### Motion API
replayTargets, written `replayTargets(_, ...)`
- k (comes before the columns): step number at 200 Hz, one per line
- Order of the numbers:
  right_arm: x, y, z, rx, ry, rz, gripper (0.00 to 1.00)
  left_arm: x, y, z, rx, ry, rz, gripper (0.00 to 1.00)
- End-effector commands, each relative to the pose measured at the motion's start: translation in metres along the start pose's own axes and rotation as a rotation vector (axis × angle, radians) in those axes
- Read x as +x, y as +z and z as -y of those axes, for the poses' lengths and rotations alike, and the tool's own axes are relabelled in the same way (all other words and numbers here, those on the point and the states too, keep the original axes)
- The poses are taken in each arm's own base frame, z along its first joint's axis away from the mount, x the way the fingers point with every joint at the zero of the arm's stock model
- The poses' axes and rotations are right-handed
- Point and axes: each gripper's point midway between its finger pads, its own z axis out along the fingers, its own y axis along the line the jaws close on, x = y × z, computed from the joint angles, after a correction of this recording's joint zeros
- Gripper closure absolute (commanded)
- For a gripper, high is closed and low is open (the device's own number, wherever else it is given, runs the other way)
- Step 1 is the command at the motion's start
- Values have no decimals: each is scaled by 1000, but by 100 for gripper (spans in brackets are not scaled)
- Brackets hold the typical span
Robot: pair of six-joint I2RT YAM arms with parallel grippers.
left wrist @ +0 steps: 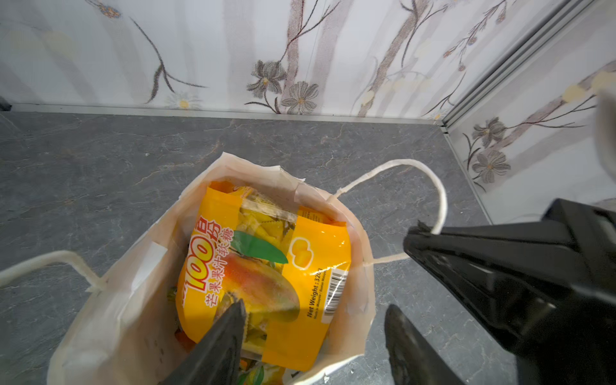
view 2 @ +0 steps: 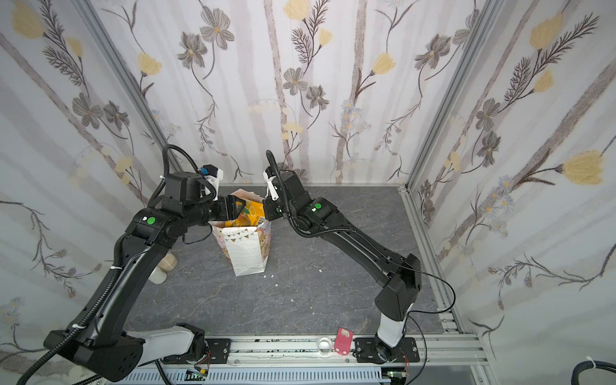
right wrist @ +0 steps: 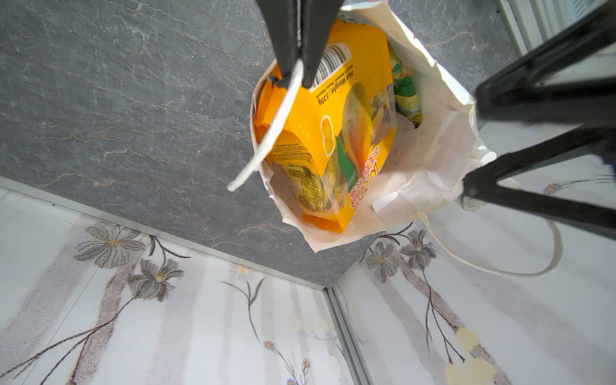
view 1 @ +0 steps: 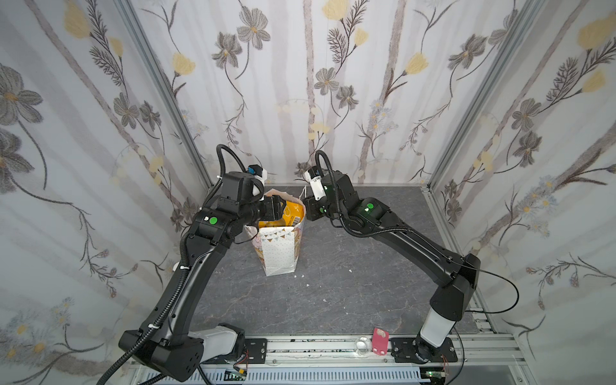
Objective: Place the snacks into the paper bag
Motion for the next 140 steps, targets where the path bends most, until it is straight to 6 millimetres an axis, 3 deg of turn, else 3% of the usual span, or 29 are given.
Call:
replayTargets(1,-21,-9,-14,-62,19,82,100,0,12,-10,-55,26,-8,35)
replayTargets(32,-23,-13,-26,-97,1,93,100,15,36,-15,-62,28,-60,37)
replayTargets(69,-29,-21,-37,-121,-21,120,100,18,47,-10,-22,25,-63,38)
replayTargets(140,-40,-30,-48,-148,-38,163,100,65,83,-23,-61,35,-212,40)
